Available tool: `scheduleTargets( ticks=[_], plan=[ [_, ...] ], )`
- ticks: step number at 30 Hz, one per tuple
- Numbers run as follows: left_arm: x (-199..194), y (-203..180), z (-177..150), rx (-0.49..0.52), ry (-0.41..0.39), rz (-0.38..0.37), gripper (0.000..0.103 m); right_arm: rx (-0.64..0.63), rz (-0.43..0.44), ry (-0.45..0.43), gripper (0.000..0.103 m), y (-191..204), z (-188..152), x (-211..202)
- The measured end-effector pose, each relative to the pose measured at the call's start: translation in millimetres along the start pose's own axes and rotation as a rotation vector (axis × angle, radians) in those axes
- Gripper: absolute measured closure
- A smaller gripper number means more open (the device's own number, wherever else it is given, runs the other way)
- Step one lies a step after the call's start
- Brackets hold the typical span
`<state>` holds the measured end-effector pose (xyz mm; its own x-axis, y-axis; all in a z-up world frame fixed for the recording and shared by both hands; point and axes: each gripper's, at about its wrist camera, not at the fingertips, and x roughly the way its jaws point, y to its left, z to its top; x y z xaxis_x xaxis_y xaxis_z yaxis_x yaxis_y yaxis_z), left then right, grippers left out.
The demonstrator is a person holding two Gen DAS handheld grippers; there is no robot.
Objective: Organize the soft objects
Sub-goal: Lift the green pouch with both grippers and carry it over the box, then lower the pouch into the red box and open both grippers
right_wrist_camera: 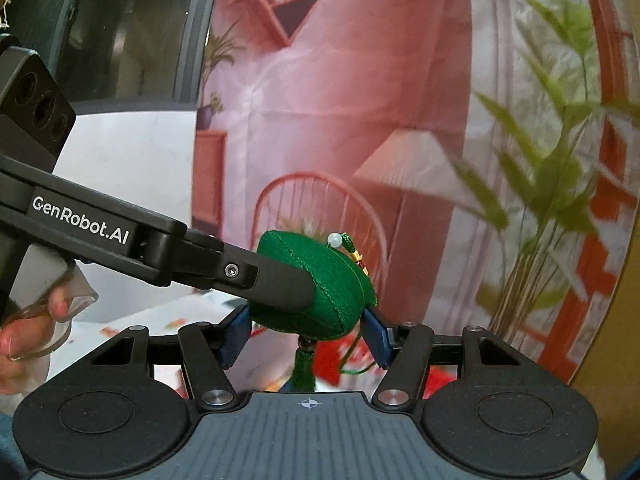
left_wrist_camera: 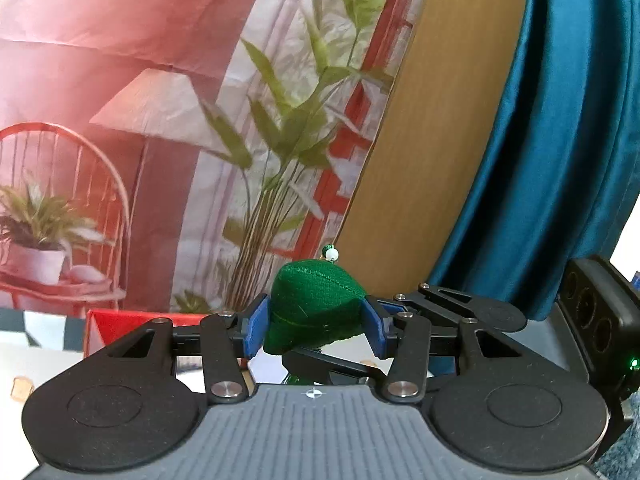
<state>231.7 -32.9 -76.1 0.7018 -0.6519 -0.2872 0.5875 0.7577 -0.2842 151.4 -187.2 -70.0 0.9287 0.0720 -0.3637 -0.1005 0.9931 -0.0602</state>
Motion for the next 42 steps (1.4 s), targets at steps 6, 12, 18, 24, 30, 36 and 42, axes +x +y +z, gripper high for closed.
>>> scheduleTargets(
  ticks=[6,12,18,24,30,36,42],
  plan=[
    [28.7,4.2,3.4,0.011,0.043,-0.029,0.051,-0.013,-0.038,0.019,0.047,-20.3,3.8,14.5],
    [61.8,15.1,-13.8,-0.009,0.127,-0.03,0.051,0.023,-0.038,0.089,0.047,-38.0,-21.7,33.2],
    [96.3,31.0,-33.3,-0.037,0.205,-0.016,0.051,0.055,-0.023,0.165,0.047,-52.1,-54.1,57.5],
    [123.5,45.0,-42.4,-0.053,0.24,0.009,0.051,0.08,-0.021,0.219,0.047,-65.4,-77.2,83.7],
    [140.4,51.6,-45.5,-0.017,0.255,0.109,0.05,0.102,-0.084,0.282,0.046,-78.3,-90.5,105.6],
    [132.2,61.1,-43.2,0.034,0.252,0.18,0.049,0.153,-0.122,0.301,0.047,-88.4,-103.0,102.8],
    [112.7,63.3,-41.5,0.07,0.244,0.255,0.049,0.165,-0.132,0.303,0.047,-83.2,-104.2,93.5]
  ],
)
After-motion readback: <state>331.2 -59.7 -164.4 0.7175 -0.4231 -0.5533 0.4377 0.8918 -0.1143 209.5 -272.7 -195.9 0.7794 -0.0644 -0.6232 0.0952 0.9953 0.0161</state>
